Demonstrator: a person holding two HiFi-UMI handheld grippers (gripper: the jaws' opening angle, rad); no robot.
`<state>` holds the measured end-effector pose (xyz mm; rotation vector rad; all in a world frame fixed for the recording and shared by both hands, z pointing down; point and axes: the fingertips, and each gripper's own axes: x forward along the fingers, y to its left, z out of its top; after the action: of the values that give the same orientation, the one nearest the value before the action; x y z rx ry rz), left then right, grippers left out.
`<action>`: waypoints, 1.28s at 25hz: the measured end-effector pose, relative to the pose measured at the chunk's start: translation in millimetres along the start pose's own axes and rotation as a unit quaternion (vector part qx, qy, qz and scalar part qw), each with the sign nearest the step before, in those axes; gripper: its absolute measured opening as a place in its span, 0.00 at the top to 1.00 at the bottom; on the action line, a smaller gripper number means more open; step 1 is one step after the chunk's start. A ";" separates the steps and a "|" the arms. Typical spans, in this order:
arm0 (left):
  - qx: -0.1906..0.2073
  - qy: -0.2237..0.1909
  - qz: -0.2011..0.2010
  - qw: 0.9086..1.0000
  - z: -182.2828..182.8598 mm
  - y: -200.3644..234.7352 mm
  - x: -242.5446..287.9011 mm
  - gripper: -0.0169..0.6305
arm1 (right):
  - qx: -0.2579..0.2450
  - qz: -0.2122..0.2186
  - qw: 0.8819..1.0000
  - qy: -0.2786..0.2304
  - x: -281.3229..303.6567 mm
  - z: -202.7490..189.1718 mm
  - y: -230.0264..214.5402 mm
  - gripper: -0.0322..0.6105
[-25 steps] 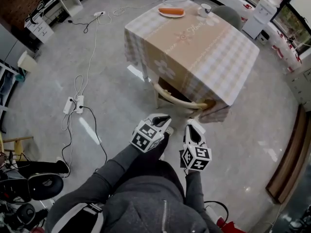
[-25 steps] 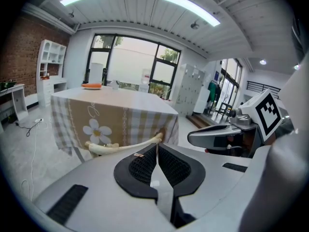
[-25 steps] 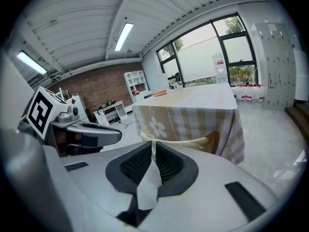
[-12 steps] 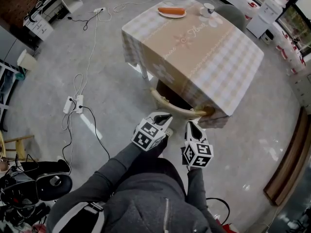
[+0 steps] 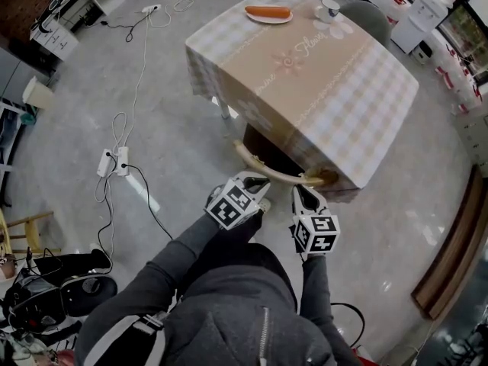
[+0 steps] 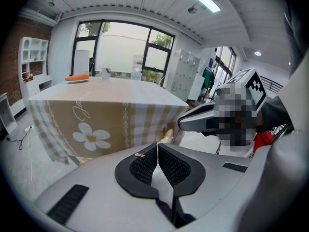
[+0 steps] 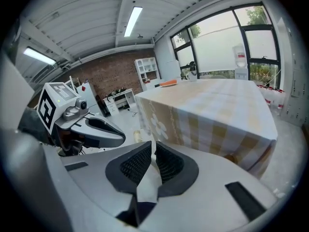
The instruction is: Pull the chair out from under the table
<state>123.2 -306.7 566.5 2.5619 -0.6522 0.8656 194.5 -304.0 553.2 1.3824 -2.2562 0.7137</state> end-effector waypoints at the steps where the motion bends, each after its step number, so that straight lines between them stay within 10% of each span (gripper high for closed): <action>1: 0.001 0.002 -0.005 1.000 0.7 1.5 1.7 0.96 | -0.002 0.008 1.000 0.007 3.5 0.3 0.7 0.93; 4: 0.002 0.007 -0.016 1.000 3.7 7.5 6.8 0.95 | -0.012 0.031 0.999 0.028 13.0 0.7 1.7 0.93; 6: 0.009 0.020 -0.028 0.999 2.8 10.7 11.6 0.78 | -0.025 0.039 0.998 0.038 18.9 1.8 0.4 0.92; 8: 0.034 0.043 -0.048 0.997 -0.7 11.7 16.5 0.61 | -0.053 0.057 0.995 0.064 26.2 -1.0 2.4 0.65; 10: 0.070 0.067 -0.064 0.993 -5.4 11.9 19.8 0.58 | -0.107 0.076 0.987 0.097 32.2 -6.4 6.4 0.62; 20: 0.197 0.170 -0.148 0.954 -18.1 16.6 40.6 0.52 | -0.347 0.156 0.901 0.210 55.0 -26.5 6.7 0.62; 25: 0.273 0.233 -0.163 0.919 -38.4 21.6 51.1 0.52 | -0.375 0.177 0.875 0.251 64.7 -44.8 -0.4 0.62; 32: 0.297 0.262 -0.177 0.901 -54.6 27.2 66.9 0.51 | -0.425 0.188 0.828 0.313 75.0 -75.4 -11.7 0.62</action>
<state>130.3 -324.5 655.0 2.5965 0.2823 1.7218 177.8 -314.7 658.4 0.2178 -1.8871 0.1419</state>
